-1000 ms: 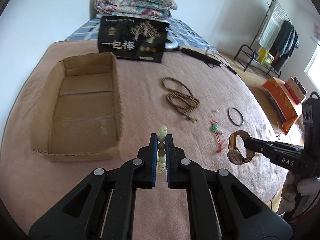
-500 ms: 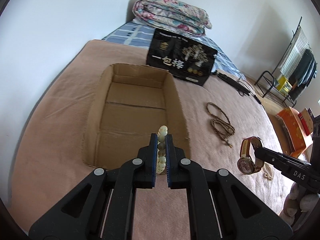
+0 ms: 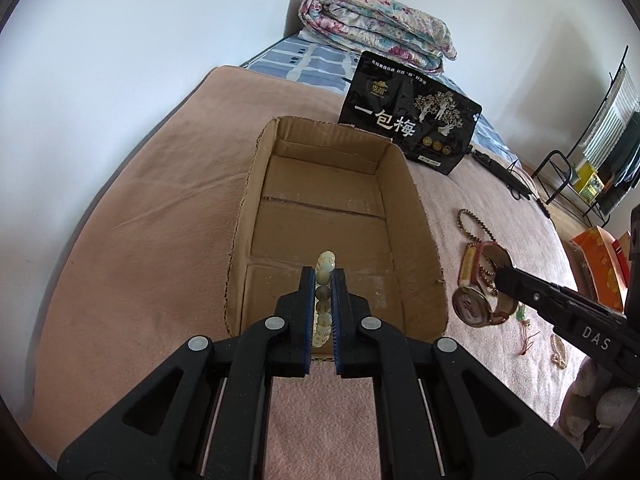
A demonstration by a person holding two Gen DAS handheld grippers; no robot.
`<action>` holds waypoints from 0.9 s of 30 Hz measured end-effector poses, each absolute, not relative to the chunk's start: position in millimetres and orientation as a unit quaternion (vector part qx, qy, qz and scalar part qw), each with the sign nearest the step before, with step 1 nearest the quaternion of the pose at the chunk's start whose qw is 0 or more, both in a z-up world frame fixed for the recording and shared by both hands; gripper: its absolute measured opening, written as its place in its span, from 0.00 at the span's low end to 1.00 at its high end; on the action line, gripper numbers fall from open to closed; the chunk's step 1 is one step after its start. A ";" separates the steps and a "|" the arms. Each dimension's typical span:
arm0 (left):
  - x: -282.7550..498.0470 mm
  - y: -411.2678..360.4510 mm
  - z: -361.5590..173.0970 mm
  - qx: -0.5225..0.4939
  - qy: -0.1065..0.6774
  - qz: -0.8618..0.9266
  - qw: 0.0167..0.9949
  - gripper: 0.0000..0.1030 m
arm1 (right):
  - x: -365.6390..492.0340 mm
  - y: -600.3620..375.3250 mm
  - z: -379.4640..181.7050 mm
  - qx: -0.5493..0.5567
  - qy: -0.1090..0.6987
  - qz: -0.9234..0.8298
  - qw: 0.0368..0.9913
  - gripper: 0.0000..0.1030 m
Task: Organize jewelry
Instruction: 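Carry the watch with the right gripper while the left carries the bracelet, both releasing into the box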
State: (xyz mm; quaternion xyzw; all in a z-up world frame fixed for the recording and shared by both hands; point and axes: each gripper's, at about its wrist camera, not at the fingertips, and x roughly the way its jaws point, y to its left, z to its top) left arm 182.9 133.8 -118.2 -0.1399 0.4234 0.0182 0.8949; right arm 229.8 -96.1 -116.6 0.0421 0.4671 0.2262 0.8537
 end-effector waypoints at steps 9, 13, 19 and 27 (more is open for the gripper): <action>186.5 140.1 -127.1 -0.140 0.434 0.027 0.890 0.05 | 244.2 -67.8 -133.5 0.023 0.474 0.230 0.850 0.10; 187.4 140.4 -129.4 -0.137 0.438 0.031 0.888 0.05 | 247.1 -61.9 -139.0 0.015 0.478 0.232 0.847 0.10; 190.4 139.5 -130.1 -0.136 0.443 0.038 0.886 0.13 | 248.4 -62.7 -140.1 0.016 0.478 0.229 0.848 0.32; 187.7 137.0 -125.1 -0.128 0.433 0.045 0.891 0.24 | 247.5 -72.9 -129.3 0.022 0.464 0.223 0.857 0.32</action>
